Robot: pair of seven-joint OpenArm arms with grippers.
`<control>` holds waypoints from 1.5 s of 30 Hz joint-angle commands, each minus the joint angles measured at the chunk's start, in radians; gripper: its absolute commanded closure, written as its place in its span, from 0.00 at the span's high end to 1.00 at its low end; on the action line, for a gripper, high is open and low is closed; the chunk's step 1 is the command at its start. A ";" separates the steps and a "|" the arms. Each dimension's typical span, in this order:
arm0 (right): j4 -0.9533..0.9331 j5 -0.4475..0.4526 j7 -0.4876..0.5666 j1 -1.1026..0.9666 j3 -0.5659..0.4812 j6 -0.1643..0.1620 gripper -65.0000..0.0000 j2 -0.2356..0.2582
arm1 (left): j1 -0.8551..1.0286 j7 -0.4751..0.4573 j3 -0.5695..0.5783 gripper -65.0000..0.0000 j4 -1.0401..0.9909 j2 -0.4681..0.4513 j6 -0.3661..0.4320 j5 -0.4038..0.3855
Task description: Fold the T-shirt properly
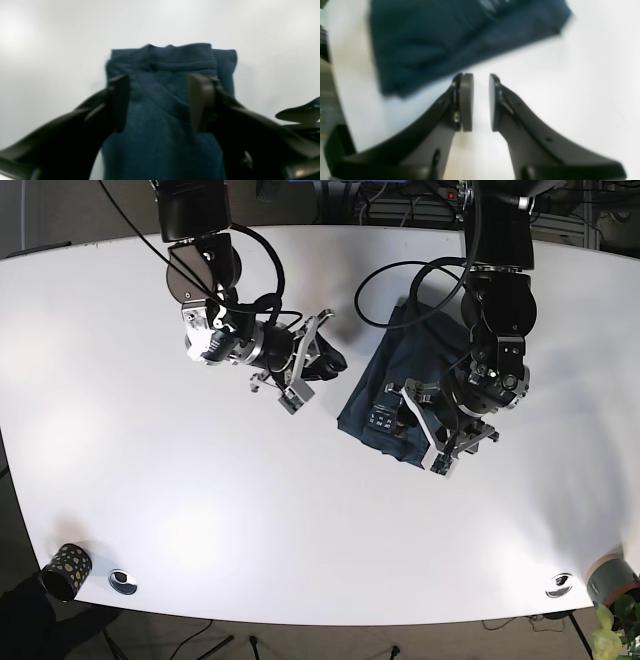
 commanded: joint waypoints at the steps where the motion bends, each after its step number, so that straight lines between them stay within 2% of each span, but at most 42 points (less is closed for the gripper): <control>1: 0.021 0.027 0.023 0.022 0.003 0.008 0.15 0.021 | -0.004 -0.055 0.016 0.54 0.022 -0.003 0.013 -0.007; 5: 0.019 0.026 0.023 0.022 0.008 0.008 0.15 0.038 | 0.043 -0.081 0.067 0.54 0.017 -0.009 0.016 -0.005; 11: 0.019 0.029 0.023 0.018 0.082 0.008 0.15 0.032 | 0.118 -0.133 0.072 0.54 -0.070 -0.063 0.016 -0.005; 17: 0.022 0.029 0.023 0.021 0.085 0.008 0.15 0.038 | 0.143 -0.173 0.056 0.54 -0.216 -0.172 0.015 -0.008; 23: 0.024 0.029 0.023 0.021 0.085 0.008 0.15 0.038 | 0.114 -0.185 -0.060 0.54 -0.348 -0.281 0.012 -0.010; 28: 0.025 0.029 0.023 0.019 0.085 0.008 0.15 0.035 | 0.066 -0.185 -0.145 0.54 -0.477 -0.407 0.012 -0.008; 33: 0.025 0.029 0.023 0.018 0.085 0.008 0.15 0.038 | -0.003 -0.200 -0.154 0.54 -0.663 -0.542 0.012 -0.014; 36: 0.027 0.029 0.026 0.016 0.086 0.008 0.15 0.040 | -0.032 -0.268 -0.154 0.55 -0.772 -0.603 0.012 -0.014; 42: 0.101 0.020 0.028 -0.010 0.086 0.008 0.14 0.060 | -0.041 -0.467 -0.154 0.55 -0.960 -0.695 0.010 -0.011; 45: 0.147 0.018 0.028 -0.022 0.086 0.008 0.14 0.061 | -0.040 -0.495 -0.154 0.55 -0.977 -0.715 0.010 -0.011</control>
